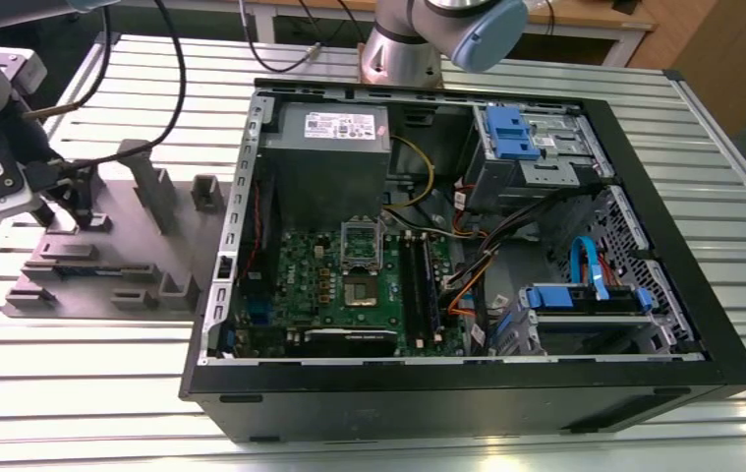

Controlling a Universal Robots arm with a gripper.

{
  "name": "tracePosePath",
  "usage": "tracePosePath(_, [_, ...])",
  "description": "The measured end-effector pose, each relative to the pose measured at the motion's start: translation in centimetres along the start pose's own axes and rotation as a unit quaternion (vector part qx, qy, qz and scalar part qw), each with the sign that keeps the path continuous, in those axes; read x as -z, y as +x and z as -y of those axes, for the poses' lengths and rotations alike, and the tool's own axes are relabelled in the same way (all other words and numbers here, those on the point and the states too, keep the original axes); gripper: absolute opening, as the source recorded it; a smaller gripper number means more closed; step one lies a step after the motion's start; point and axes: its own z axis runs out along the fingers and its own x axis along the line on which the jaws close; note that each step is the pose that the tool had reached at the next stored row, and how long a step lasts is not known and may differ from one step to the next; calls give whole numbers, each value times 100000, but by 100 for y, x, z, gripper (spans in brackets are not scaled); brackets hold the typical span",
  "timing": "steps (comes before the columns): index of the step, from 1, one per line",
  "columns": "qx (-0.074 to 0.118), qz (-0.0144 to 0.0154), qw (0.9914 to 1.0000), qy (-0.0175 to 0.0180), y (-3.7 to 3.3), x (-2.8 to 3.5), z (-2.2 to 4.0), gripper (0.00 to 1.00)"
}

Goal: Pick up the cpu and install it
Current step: 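Pick up the cpu and move it towards the insertion slot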

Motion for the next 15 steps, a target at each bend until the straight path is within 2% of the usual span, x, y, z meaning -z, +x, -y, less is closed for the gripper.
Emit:
tracePosePath(5, [1,-11,100000,-13,0,91,-5,47])
tracePosePath(15, [1,-13,100000,-13,0,104,-5,47])
